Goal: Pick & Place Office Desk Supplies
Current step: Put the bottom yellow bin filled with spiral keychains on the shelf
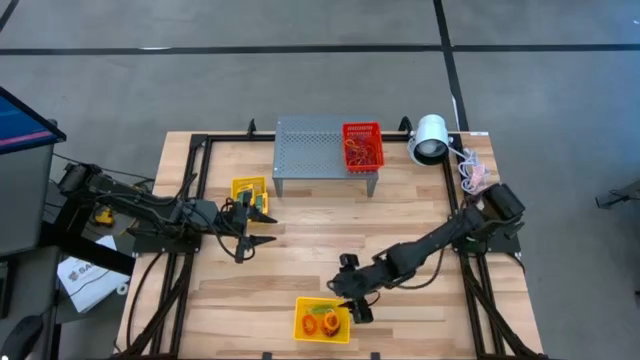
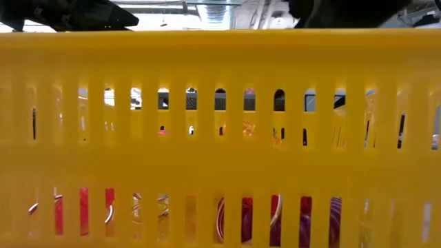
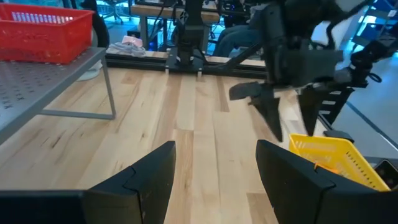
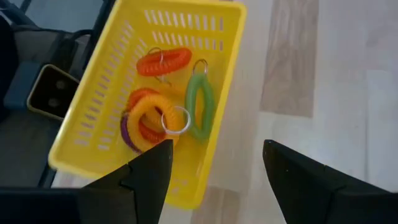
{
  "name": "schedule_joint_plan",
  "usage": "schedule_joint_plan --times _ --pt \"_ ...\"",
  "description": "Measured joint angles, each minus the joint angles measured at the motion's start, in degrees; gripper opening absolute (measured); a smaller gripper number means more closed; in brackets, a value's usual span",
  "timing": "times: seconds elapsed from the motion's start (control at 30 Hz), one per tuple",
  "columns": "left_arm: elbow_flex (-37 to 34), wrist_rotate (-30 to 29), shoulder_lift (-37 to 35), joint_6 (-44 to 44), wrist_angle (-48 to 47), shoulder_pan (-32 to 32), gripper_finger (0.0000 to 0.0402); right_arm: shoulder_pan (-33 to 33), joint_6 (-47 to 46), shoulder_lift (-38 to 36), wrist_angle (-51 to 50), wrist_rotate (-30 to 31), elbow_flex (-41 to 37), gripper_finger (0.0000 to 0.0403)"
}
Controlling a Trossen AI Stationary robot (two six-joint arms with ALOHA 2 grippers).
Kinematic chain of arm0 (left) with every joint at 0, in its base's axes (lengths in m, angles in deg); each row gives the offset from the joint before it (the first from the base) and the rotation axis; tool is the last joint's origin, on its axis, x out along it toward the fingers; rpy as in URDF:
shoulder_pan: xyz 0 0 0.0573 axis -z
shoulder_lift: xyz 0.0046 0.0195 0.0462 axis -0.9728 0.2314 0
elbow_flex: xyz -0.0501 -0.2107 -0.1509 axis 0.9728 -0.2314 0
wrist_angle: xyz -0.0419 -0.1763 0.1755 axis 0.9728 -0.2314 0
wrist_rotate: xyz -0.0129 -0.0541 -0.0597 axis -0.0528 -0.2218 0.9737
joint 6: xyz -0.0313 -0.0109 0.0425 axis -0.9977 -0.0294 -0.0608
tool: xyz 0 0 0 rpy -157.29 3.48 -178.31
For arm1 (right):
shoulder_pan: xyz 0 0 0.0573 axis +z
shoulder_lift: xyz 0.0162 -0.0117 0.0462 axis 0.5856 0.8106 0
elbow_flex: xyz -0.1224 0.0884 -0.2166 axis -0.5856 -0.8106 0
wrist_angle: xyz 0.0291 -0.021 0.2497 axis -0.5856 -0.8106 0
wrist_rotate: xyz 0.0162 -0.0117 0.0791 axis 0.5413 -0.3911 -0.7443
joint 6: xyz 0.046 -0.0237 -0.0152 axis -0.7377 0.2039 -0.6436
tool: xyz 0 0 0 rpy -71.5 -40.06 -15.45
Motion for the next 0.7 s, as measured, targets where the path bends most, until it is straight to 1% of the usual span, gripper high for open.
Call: schedule_joint_plan --times 0.2,0.47,0.7 --pt "-0.02 0.04 0.0 -0.04 -0.14 1.36 0.0218 -0.06 -0.69 3.17 -2.09 -0.04 3.76 0.0244" --pt "-0.04 0.04 0.0 -0.04 -0.51 1.68 0.0218 -0.06 -3.3 3.2 -4.58 -0.39 4.13 0.0244" --pt "-0.04 0.04 0.0 -0.04 -0.74 1.68 0.0218 -0.06 -3.43 3.19 -5.51 -0.35 4.13 0.0244"
